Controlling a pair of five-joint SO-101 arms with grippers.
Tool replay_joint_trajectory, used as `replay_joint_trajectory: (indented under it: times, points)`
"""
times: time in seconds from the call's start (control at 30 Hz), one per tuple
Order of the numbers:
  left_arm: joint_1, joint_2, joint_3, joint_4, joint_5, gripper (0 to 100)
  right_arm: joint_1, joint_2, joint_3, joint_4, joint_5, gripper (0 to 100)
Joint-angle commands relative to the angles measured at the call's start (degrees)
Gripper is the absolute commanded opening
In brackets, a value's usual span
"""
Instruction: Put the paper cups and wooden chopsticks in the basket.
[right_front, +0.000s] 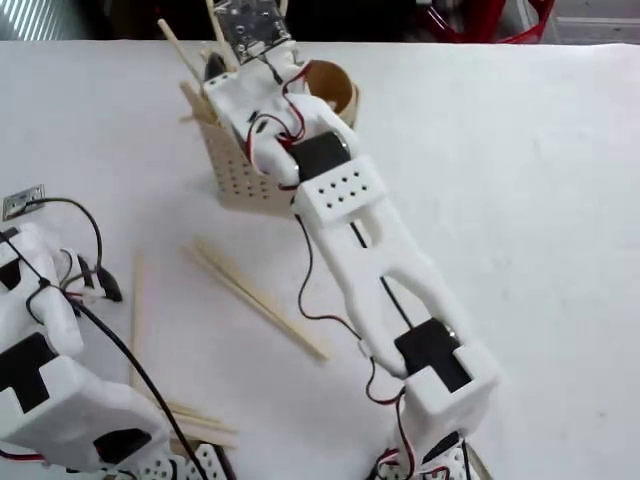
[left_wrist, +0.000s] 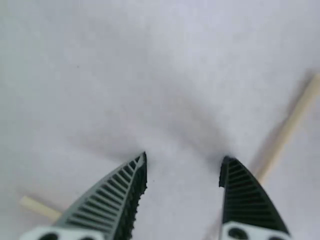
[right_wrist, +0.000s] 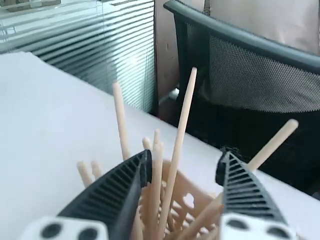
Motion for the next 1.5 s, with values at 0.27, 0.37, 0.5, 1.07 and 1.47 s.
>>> replay_joint_trajectory:
  times: [0.27, 0.37, 0.5, 1.07, 1.47]
  points:
    - [0.2, 0.1, 0.9, -1.9, 0.7, 24, -6.0, -12.2, 6.0, 51.1, 15.8, 16.1]
    - [0.0, 0.1, 1.2, -2.8, 0.7, 24, -8.7, -12.4, 17.7, 47.1, 18.2, 20.7]
    - [0.0, 0.1, 1.2, -2.9, 0.7, 24, -10.6, -12.3, 29.5, 38.1, 19.8, 21.3]
    - [0.0, 0.1, 1.2, -2.9, 0.7, 24, 0.1, -12.3, 19.9, 30.6, 19.9, 21.5]
    - [0.0, 0.1, 1.2, -2.9, 0.7, 24, 1.8, 1.5, -11.6, 38.9, 19.4, 21.5]
